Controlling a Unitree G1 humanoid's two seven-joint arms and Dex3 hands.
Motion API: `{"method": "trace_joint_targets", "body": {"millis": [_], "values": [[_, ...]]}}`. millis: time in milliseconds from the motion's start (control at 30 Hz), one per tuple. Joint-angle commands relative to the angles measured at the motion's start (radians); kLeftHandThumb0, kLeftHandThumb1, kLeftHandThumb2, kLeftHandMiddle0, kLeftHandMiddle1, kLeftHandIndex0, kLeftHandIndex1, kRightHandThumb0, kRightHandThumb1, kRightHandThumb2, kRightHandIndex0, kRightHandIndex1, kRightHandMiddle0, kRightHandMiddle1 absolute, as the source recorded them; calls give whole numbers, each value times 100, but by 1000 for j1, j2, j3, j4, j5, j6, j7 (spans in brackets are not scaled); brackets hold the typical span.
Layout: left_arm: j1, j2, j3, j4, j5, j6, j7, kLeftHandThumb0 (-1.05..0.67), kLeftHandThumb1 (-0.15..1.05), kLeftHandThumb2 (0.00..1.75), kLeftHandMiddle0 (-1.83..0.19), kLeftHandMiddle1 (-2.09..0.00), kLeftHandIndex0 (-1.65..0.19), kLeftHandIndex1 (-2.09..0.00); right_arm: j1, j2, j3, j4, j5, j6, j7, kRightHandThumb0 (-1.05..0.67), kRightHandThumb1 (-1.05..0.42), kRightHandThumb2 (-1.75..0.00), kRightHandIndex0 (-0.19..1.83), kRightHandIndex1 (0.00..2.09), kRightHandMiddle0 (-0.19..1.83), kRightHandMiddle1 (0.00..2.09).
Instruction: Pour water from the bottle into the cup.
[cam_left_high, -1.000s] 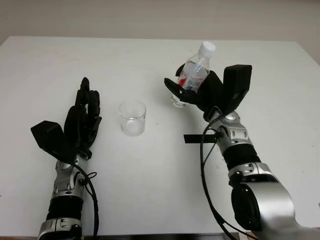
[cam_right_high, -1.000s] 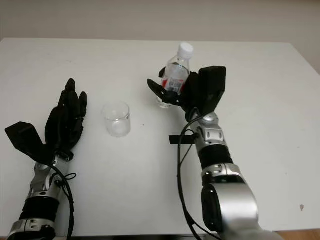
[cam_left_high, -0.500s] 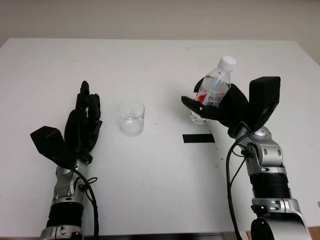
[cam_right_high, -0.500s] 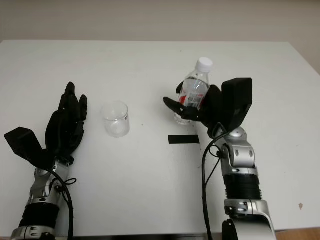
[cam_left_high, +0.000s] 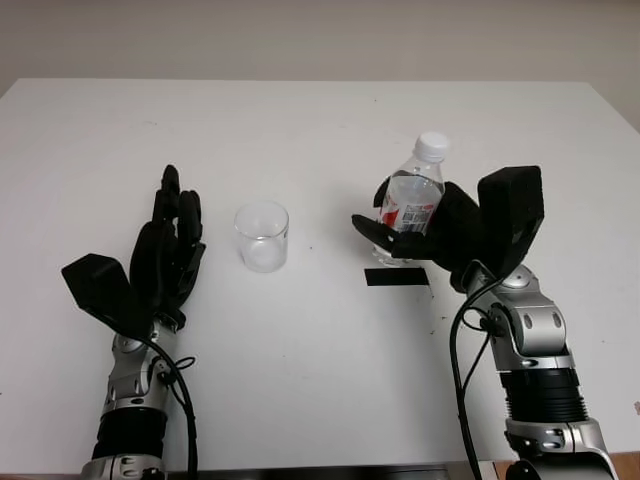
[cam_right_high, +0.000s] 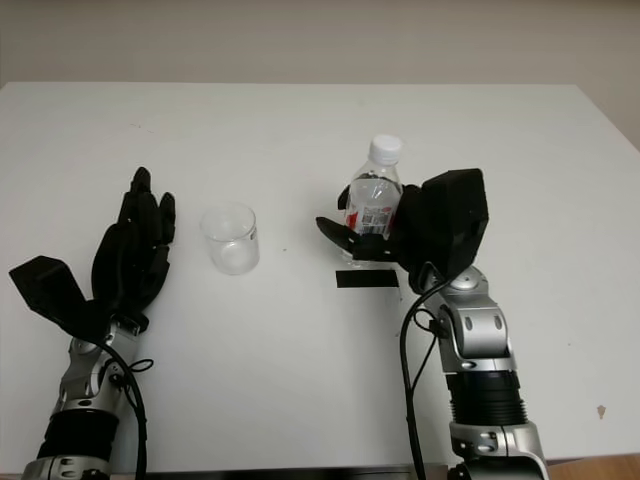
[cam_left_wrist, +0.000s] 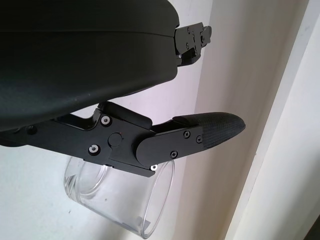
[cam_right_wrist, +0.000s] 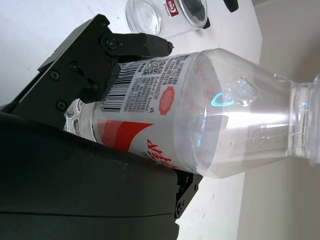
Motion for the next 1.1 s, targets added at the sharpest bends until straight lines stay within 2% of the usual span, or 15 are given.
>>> {"method": "trace_joint_targets", "body": {"millis": [0,467,833,933,1000,1067], "values": [[12,3,0,-14,-1,2,-5,-72,105,60,14,-5,17,-5,6,-5,-6,-25,2,12,-3,-15,-76,-84,183,209,150,209],[16,17,7,-25,-12,20,-19,-72,105,58,13,-5,16,-5,46,15,-14,58,-3,-85,-1,-17,-75,-85,183,209,150,209],[17,22,10,-31,-12,25,-22,-70,105,59,13,-6,16,-6,49,11,-8,82,-5,-82,8,-18,-75,-83,183,209,156,209],[17,22,11,-31,-11,22,-24,-70,105,60,13,-5,16,-6,54,2,-2,90,-13,-100,25,-17,-79,-77,183,209,159,209],[18,22,11,-34,-11,26,-21,-70,105,60,13,-6,16,-6,57,-4,1,97,-14,-115,43,-17,-84,-66,181,209,154,209],[20,23,12,-36,-11,27,-22,-70,105,59,13,-6,16,-6,60,-11,5,99,-17,-122,57,-19,-93,-42,148,209,121,209]]}}
